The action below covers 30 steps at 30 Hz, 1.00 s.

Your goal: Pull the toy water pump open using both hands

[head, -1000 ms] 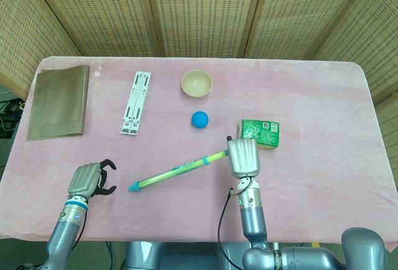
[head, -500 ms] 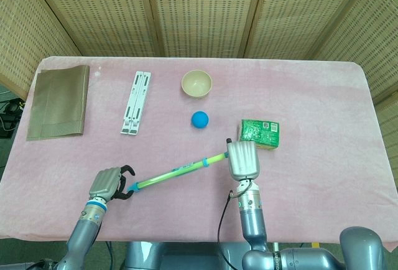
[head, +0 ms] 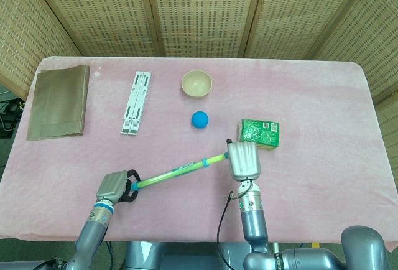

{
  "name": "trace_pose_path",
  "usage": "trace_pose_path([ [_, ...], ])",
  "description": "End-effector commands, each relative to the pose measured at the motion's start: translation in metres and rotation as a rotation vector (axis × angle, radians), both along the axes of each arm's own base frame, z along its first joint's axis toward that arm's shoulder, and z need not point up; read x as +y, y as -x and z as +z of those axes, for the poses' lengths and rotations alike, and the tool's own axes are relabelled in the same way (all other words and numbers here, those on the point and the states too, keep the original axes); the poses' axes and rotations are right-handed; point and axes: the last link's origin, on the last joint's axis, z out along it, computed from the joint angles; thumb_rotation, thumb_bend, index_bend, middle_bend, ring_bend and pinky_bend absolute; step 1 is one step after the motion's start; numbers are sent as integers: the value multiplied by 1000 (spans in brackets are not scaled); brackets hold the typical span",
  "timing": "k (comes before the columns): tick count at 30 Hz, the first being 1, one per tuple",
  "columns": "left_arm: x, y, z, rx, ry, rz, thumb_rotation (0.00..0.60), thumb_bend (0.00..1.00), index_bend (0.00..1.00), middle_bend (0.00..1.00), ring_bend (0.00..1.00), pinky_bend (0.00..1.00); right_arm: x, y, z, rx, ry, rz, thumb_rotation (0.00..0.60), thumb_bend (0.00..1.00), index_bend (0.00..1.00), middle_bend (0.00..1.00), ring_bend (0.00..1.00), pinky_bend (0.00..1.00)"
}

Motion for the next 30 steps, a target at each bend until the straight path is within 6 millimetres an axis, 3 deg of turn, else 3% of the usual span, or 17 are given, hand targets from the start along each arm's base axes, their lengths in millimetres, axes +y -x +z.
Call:
trace_pose_path([
  [1,0,-1,-1,0,-7,-7,600,535,441,817,764,699,0,1,2,3,1,-1,600,680,845,1000,1000,741],
  [8,0,-1,9,4,-44,-27,600,575,467,817,764,699,0,4,5,2,3,-5,600,680,845,1000,1000,740],
  [13,2,3,26,14,-80,-38,600,576,467,817,764,699,-2,7,9,-1,13,-8,600,679,845,1000,1000,740],
  [30,-4,42,86,68,-203,-78,600,576,485,817,764,699,-15,45,35,40,82,-68,600,682,844,1000,1000,740],
])
